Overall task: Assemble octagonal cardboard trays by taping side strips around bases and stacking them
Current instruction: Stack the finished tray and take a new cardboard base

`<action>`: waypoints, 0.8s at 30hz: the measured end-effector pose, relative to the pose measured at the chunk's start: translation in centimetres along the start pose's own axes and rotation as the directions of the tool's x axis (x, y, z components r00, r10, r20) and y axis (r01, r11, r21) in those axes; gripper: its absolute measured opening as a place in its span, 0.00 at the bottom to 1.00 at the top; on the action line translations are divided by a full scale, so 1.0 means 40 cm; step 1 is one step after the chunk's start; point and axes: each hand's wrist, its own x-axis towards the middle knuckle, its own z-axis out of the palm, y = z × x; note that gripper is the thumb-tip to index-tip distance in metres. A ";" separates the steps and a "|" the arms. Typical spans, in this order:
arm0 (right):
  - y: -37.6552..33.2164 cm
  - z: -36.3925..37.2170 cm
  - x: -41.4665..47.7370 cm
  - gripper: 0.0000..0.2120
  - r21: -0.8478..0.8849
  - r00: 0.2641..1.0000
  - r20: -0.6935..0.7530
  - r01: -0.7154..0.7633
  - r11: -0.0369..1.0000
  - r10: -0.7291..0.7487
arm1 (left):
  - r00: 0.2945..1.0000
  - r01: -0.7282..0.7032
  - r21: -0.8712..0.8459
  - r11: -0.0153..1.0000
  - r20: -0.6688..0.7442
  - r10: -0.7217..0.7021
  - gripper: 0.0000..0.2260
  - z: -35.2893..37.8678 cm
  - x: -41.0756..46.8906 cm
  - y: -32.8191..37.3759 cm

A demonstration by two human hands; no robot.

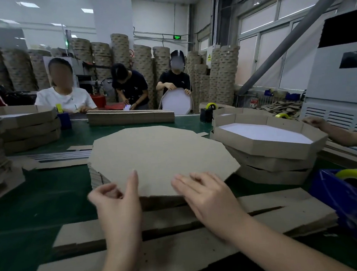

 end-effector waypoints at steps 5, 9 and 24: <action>-0.089 -0.149 -0.042 0.14 0.118 0.994 0.062 0.085 0.989 -0.093 | 0.987 0.157 -0.320 0.934 0.073 -0.141 0.17 -0.083 -0.044 0.036; -0.171 -0.311 -0.050 0.26 0.309 0.940 0.321 0.008 0.951 -0.112 | 0.982 0.139 -0.381 0.914 0.174 -0.077 0.21 -0.183 -0.118 0.095; -0.162 -0.521 -0.127 0.26 0.016 0.906 0.305 -0.313 0.950 0.293 | 0.599 -0.030 -0.029 0.999 0.800 0.041 0.11 -0.354 -0.320 0.162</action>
